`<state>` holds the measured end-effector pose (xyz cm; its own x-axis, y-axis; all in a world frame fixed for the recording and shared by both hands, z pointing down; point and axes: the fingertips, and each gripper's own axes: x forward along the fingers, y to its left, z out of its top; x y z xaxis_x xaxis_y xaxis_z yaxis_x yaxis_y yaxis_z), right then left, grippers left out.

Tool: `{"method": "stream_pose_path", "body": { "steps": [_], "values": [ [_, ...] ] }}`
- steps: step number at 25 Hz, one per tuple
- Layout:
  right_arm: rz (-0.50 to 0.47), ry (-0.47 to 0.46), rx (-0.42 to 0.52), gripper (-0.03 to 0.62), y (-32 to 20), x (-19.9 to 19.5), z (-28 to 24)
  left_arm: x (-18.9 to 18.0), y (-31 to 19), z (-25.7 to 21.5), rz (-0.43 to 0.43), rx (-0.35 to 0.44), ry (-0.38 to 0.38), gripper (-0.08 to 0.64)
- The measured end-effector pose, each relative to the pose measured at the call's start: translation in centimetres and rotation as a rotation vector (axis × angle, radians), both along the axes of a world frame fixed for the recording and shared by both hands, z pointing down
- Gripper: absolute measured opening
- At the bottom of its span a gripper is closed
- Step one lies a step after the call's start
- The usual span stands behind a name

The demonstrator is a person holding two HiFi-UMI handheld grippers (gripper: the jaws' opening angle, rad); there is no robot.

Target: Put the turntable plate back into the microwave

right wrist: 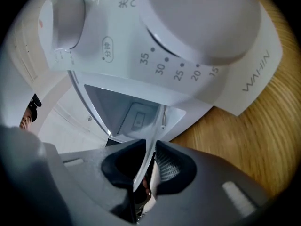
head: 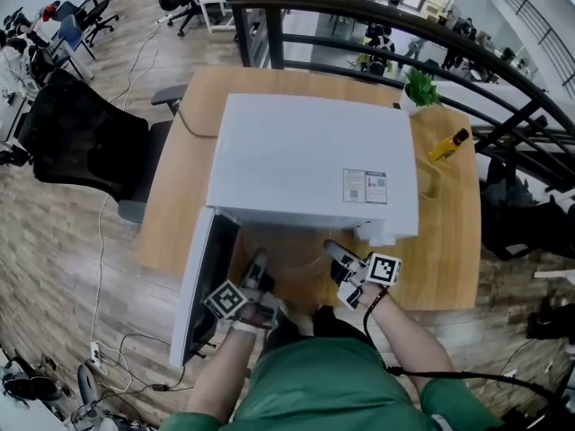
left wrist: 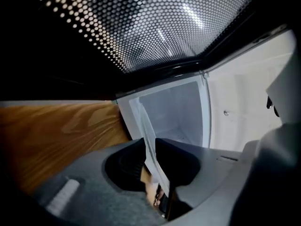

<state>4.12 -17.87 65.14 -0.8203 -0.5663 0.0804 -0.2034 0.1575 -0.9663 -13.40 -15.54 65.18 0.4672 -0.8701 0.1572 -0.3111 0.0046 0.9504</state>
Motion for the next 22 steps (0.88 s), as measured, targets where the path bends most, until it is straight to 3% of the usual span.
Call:
{"method": "stream_pose_path", "body": {
  "steps": [6,10,15,18,22],
  "values": [
    [0.022,0.011,-0.022,0.072,-0.4,0.0,0.9,0.3,-0.7,0.7,-0.018,-0.024,0.038,0.074],
    [0.034,0.017,-0.023,0.069,-0.9,0.0,1.0,0.1,-1.1,1.6,-0.023,-0.048,0.009,0.074],
    [0.050,0.057,-0.052,0.069,-1.3,-0.2,1.7,0.0,-1.4,2.1,-0.083,-0.105,0.030,0.066],
    [0.038,0.124,-0.112,0.142,-0.6,-0.1,3.0,0.3,-1.7,2.2,-0.095,-0.123,0.031,0.061],
    [-0.023,0.135,-0.111,0.155,0.5,-1.6,2.9,0.7,-2.2,2.2,-0.131,-0.152,0.066,0.058]
  ]
}}
